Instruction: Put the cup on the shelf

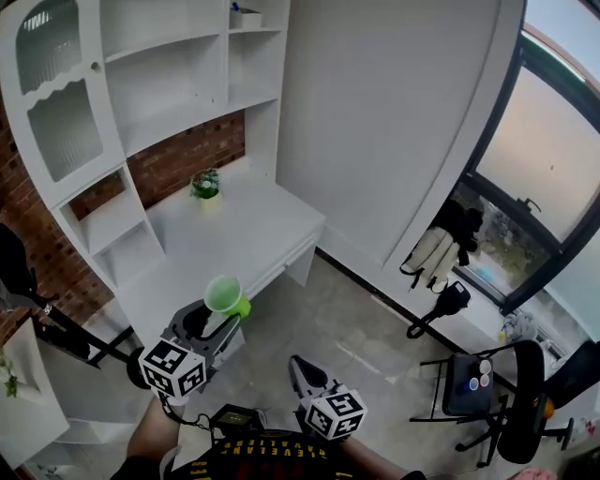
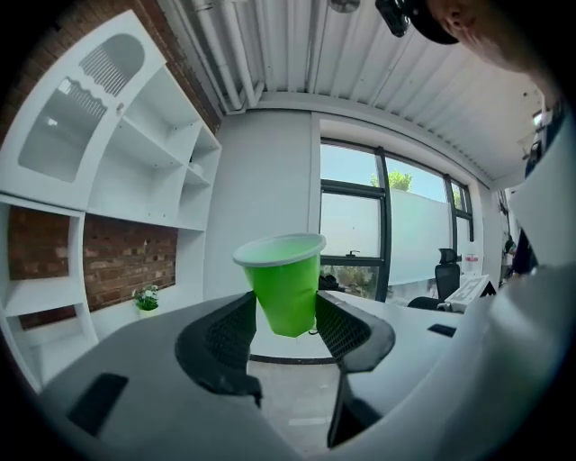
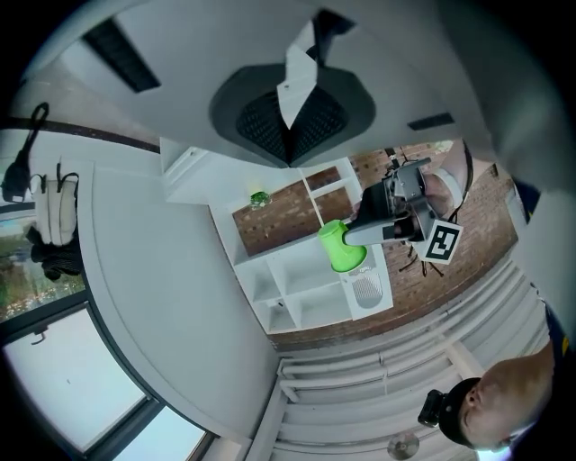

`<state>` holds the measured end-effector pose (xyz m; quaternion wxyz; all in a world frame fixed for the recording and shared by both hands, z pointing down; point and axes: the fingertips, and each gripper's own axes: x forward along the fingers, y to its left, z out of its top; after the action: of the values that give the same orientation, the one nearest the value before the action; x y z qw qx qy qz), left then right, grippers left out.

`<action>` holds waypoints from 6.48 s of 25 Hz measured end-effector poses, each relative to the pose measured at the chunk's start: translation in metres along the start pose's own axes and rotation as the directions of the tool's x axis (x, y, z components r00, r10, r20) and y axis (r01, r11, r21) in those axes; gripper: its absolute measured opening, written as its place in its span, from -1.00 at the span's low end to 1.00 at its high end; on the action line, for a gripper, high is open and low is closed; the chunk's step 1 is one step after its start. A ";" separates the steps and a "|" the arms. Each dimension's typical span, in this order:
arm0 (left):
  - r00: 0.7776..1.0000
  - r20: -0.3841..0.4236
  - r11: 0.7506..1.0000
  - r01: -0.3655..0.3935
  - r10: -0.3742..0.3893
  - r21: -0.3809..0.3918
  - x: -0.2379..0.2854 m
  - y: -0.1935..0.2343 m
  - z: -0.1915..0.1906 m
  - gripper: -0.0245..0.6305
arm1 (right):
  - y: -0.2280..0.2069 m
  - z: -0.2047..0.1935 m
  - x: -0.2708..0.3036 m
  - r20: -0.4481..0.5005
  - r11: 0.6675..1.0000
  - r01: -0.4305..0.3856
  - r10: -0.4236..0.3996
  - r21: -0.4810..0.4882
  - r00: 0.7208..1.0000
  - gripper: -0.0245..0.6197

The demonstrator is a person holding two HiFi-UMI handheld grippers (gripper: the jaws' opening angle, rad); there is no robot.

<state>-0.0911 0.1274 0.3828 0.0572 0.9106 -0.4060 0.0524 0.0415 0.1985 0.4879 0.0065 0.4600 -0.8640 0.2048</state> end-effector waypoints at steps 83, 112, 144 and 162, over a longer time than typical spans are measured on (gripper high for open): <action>0.813 -0.271 0.857 -0.488 0.515 0.165 0.343 0.569 0.195 -0.27 | -0.211 0.208 0.346 0.075 0.993 -0.105 0.109 -0.047 0.991 -0.90; 0.808 -0.073 0.788 -0.545 0.585 0.285 0.287 0.491 0.201 -0.27 | -0.212 0.198 0.342 0.023 0.983 -0.183 0.184 -0.019 0.983 -0.90; 0.900 0.049 0.883 -0.413 0.433 -0.223 0.218 0.217 0.021 -0.92 | -0.189 0.169 0.327 -0.043 0.935 -0.352 0.350 -0.039 0.936 -0.90; 0.870 0.026 0.823 -0.456 0.493 -0.339 0.193 0.225 -0.008 -0.92 | -0.175 0.157 0.320 -0.082 0.922 -0.378 0.372 -0.079 0.925 -0.90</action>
<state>-0.1310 -0.1626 0.4324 0.1675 0.7603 -0.6253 -0.0533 0.0245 -0.1979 0.4686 0.0169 0.2785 -0.9439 0.1764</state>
